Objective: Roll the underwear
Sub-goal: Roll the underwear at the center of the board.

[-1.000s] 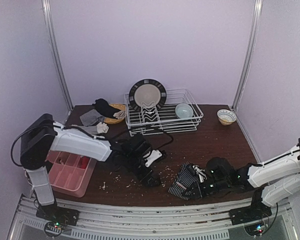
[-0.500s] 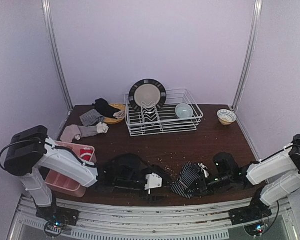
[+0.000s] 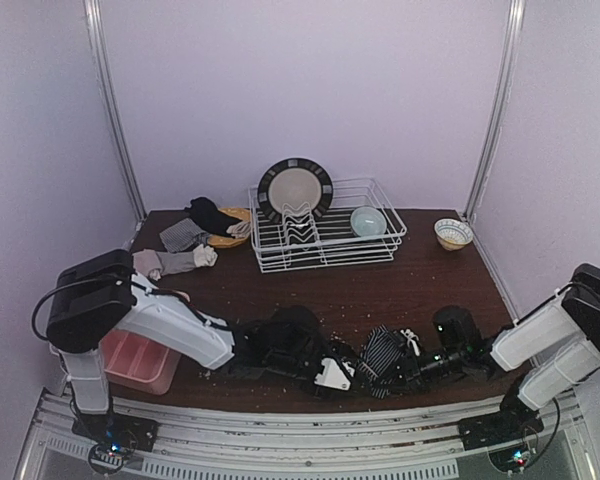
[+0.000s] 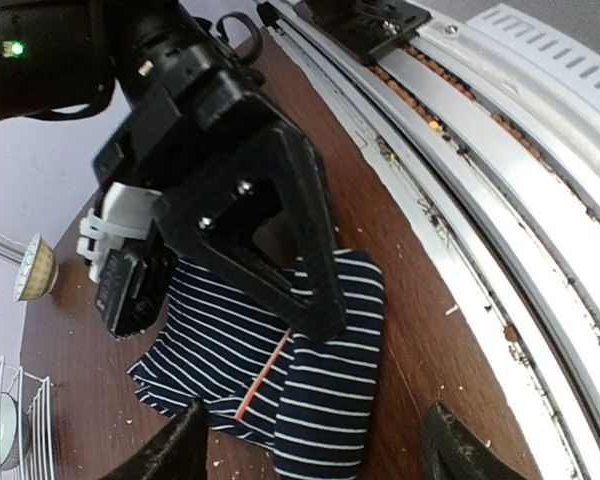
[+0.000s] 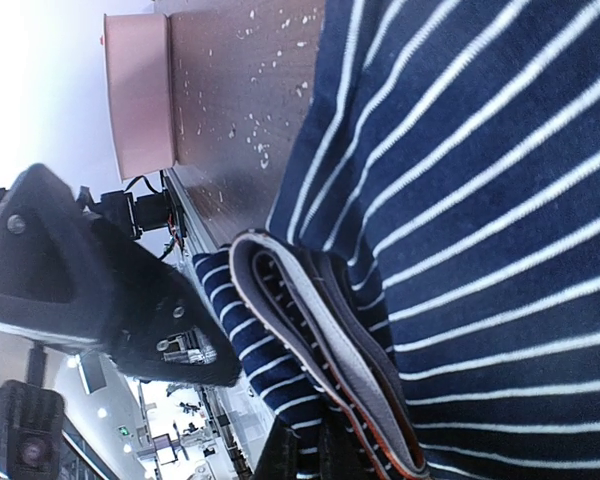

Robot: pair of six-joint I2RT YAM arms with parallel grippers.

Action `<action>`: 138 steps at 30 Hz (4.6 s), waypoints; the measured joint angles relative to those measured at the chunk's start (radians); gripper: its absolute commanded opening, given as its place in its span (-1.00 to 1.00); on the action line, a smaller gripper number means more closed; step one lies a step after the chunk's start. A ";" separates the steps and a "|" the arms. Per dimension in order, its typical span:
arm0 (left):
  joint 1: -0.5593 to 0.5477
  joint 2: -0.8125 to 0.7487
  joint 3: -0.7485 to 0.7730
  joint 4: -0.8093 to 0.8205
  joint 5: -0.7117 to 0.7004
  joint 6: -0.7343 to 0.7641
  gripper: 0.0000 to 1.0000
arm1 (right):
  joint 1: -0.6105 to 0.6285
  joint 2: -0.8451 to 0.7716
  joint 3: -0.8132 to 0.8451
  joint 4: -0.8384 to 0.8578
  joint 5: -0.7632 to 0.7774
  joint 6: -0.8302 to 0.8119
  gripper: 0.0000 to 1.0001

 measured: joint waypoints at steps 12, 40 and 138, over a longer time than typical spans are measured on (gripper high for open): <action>0.004 0.139 0.143 -0.127 0.005 0.064 -0.47 | -0.001 -0.054 -0.005 -0.058 -0.008 0.011 -1.00; 0.060 0.295 0.623 -0.904 0.394 -0.125 -1.00 | 0.284 -0.998 0.013 -0.839 0.628 -0.267 0.09; -0.119 -0.014 -0.030 -0.081 -0.073 0.038 0.57 | 0.580 -0.666 -0.125 -0.567 0.929 0.299 -1.00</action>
